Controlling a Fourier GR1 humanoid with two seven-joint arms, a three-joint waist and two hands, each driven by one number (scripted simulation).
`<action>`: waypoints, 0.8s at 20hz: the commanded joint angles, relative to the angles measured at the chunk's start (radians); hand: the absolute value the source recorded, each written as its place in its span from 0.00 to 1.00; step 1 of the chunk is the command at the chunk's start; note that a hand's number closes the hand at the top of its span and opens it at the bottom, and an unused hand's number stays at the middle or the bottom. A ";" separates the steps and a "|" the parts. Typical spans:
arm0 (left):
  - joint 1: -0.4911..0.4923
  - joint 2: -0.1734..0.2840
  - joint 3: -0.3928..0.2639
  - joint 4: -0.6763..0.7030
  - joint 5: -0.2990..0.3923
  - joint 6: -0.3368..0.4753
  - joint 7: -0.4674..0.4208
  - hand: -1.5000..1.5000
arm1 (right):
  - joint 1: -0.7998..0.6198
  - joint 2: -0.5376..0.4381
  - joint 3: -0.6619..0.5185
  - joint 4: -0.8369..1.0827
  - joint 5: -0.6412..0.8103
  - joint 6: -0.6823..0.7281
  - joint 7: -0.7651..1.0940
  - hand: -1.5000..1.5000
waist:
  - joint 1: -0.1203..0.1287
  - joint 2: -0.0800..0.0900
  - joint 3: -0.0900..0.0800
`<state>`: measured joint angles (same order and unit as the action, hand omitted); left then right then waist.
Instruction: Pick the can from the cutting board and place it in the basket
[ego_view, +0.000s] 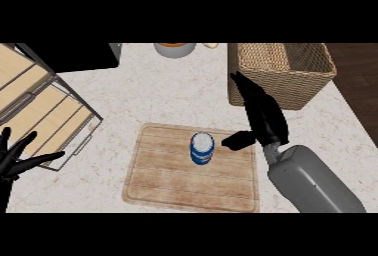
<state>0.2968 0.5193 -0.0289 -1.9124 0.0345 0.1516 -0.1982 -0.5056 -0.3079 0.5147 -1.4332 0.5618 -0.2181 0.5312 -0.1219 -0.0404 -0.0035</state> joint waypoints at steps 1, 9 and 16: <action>-0.041 -0.050 -0.099 0.046 0.061 -0.056 0.074 0.50 | -0.070 0.006 0.054 -0.045 0.001 0.198 0.227 0.00 | -0.016 0.022 -0.012; -0.162 -0.025 -0.069 0.078 0.124 -0.097 0.170 0.50 | -0.198 0.047 0.014 -0.320 -0.129 0.489 0.674 0.00 | 0.005 0.021 -0.002; -0.340 -0.065 -0.091 0.187 0.146 -0.127 0.221 0.50 | -0.195 0.050 0.002 -0.530 -0.157 0.546 0.925 0.00 | 0.054 0.029 0.000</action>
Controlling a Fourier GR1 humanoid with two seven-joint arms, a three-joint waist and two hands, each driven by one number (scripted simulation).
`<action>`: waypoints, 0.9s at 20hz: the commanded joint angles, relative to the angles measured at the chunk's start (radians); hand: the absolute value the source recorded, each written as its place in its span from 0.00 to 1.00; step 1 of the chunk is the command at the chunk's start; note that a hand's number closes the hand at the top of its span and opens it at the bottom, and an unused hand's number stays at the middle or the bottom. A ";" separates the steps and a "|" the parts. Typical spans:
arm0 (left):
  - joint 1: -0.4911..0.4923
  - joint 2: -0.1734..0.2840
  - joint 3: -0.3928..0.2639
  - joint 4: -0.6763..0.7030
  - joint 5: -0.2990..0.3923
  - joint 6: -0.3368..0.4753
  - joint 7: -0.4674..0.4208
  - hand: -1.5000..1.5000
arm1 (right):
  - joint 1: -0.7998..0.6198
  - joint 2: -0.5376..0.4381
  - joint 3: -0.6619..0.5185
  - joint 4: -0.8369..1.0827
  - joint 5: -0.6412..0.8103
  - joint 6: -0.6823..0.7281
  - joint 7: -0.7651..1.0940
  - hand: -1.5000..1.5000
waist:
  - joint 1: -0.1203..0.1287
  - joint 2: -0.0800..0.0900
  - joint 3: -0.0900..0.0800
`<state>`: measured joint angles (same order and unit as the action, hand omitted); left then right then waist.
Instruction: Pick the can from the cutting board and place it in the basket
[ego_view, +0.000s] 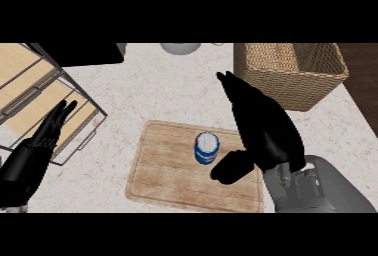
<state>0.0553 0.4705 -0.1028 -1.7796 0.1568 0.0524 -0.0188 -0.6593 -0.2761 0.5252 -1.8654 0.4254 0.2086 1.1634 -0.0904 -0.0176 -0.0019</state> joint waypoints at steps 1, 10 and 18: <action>-0.094 -0.015 -0.013 0.070 0.013 -0.029 0.029 0.50 | -0.011 -0.010 -0.023 -0.154 -0.032 0.124 0.308 0.00 | 0.026 0.005 -0.001; -0.157 -0.070 -0.043 0.126 -0.014 -0.058 0.034 0.50 | 0.215 0.020 0.020 -0.164 0.181 -0.018 0.167 0.00 | 0.083 0.015 0.002; -0.221 -0.121 -0.028 0.249 -0.071 -0.076 -0.054 0.50 | 0.339 0.118 0.064 0.029 0.397 -0.146 -0.057 0.00 | 0.089 0.018 0.002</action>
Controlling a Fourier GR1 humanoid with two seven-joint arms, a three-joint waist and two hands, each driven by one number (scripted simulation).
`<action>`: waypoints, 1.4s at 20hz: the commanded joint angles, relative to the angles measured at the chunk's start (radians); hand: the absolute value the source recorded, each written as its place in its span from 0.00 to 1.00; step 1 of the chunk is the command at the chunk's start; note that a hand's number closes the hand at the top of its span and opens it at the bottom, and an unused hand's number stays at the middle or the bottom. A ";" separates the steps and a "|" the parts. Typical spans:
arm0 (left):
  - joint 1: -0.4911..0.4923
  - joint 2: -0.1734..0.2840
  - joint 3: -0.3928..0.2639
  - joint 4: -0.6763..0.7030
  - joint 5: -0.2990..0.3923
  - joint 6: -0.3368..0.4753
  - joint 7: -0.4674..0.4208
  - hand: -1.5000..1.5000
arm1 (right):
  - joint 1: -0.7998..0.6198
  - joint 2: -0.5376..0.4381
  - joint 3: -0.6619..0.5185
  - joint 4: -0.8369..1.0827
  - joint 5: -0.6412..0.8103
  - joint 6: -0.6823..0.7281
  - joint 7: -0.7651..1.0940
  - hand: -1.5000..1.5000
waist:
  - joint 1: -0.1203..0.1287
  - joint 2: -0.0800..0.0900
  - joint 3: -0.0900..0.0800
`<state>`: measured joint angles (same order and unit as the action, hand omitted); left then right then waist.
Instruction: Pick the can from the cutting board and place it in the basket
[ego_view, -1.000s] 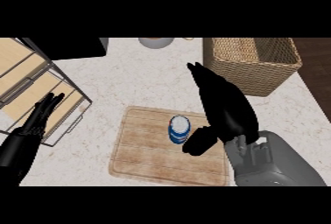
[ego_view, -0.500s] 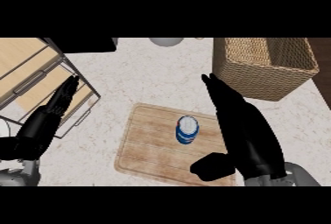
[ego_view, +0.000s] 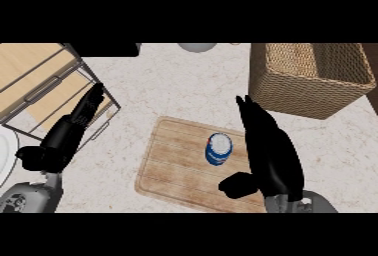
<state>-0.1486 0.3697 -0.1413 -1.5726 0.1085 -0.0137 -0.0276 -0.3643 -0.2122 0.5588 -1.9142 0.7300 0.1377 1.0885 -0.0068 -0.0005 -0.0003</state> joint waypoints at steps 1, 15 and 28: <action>0.000 -0.012 0.021 0.040 -0.016 -0.025 -0.034 0.50 | 0.029 0.088 0.034 0.037 0.102 -0.021 0.095 0.00 | 0.006 0.000 0.000; -0.041 -0.044 0.133 0.027 -0.032 -0.135 0.035 0.50 | 0.080 0.209 -0.059 0.128 0.195 -0.035 -0.142 0.00 | 0.008 0.001 0.000; -0.098 -0.143 0.127 0.014 -0.106 -0.115 0.097 0.50 | 0.071 0.212 -0.038 0.188 0.224 0.015 -0.086 0.00 | 0.007 0.000 0.000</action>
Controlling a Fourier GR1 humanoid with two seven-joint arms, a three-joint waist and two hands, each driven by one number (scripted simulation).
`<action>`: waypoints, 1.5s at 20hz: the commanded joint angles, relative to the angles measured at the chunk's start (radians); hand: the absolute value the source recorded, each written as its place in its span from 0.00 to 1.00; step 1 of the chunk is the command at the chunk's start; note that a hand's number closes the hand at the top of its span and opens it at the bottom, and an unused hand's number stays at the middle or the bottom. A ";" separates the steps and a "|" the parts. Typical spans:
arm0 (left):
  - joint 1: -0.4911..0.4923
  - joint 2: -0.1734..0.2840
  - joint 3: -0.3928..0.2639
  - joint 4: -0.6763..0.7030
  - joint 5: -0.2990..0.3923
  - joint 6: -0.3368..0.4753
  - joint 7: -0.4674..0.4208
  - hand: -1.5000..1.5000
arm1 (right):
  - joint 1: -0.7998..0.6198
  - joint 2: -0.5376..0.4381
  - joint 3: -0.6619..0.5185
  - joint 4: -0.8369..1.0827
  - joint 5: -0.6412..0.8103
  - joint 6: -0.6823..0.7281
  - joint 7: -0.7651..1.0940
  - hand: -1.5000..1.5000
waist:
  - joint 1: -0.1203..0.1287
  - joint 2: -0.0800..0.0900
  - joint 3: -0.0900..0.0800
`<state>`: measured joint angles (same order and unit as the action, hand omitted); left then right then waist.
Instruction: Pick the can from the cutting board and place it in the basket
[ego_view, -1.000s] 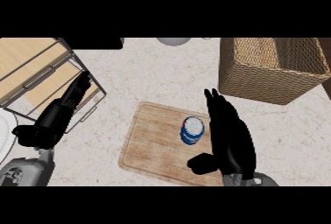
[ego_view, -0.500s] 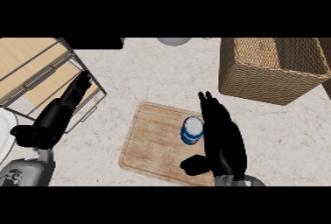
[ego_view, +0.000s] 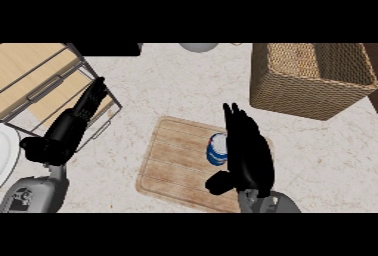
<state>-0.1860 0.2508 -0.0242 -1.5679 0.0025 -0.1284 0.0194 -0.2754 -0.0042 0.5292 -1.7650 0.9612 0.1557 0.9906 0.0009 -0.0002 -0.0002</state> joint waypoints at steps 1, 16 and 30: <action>0.045 -0.026 -0.006 0.002 -0.043 -0.002 -0.053 0.50 | 0.007 0.004 0.056 0.011 0.004 -0.006 0.052 0.00 | 0.001 0.000 0.000; 0.018 -0.029 0.067 -0.025 -0.033 -0.059 0.003 0.50 | -0.081 0.003 -0.019 0.246 -0.040 -0.076 0.022 0.00 | 0.003 0.000 0.000; -0.075 -0.037 0.103 -0.015 -0.009 -0.087 0.089 0.50 | 0.038 -0.005 0.025 0.341 -0.075 -0.097 -0.154 1.00 | -0.003 0.000 0.000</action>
<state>-0.1746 0.2095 0.0484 -1.5949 -0.0390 -0.2088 0.0311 -0.2872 -0.0101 0.5296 -1.4571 0.8777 0.0577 0.8838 0.0006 -0.0100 -0.0041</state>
